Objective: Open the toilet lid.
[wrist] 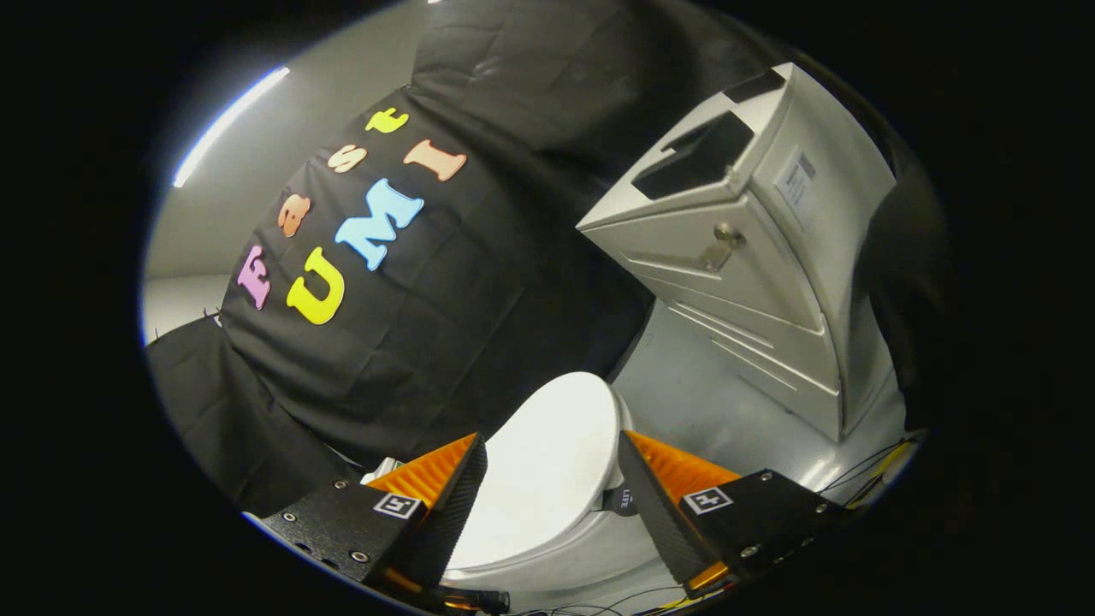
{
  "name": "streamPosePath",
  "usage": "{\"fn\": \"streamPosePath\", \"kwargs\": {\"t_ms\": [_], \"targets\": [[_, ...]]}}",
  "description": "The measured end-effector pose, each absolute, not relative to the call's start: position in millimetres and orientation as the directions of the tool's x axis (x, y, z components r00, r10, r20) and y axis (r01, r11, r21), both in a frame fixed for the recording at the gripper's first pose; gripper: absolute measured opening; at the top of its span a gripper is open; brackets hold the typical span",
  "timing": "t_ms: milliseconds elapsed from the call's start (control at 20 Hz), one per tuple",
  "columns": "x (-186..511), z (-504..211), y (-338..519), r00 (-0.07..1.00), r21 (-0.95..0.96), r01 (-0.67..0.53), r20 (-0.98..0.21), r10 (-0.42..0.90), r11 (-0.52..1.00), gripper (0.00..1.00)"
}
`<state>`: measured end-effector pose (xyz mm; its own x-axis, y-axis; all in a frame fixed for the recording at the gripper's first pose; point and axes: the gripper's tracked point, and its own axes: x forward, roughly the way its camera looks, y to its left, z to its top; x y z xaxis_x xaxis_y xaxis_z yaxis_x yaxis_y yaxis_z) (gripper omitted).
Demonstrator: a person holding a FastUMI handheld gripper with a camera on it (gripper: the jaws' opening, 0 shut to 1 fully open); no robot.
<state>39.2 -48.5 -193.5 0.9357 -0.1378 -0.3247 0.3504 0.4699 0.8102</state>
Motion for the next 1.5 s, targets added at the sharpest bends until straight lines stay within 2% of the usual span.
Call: {"fn": "streamPosePath", "kwargs": {"t_ms": [550,650,800,1150,1200,1500], "targets": [[37,-274,-29,0.895,0.862,0.443,-0.442,-0.062,0.247,0.94],[40,-283,-26,0.888,0.864,0.456,-0.458,-0.045,0.212,0.90],[47,-288,-29,0.891,0.882,0.453,-0.451,-0.045,0.129,0.77],[57,-299,-15,0.896,0.894,0.442,-0.443,-0.007,0.077,0.57],[59,-301,-15,0.897,0.895,0.442,-0.442,-0.005,0.063,0.50],[61,-301,-16,0.907,0.907,0.421,-0.421,0.026,-0.016,0.39]]}}
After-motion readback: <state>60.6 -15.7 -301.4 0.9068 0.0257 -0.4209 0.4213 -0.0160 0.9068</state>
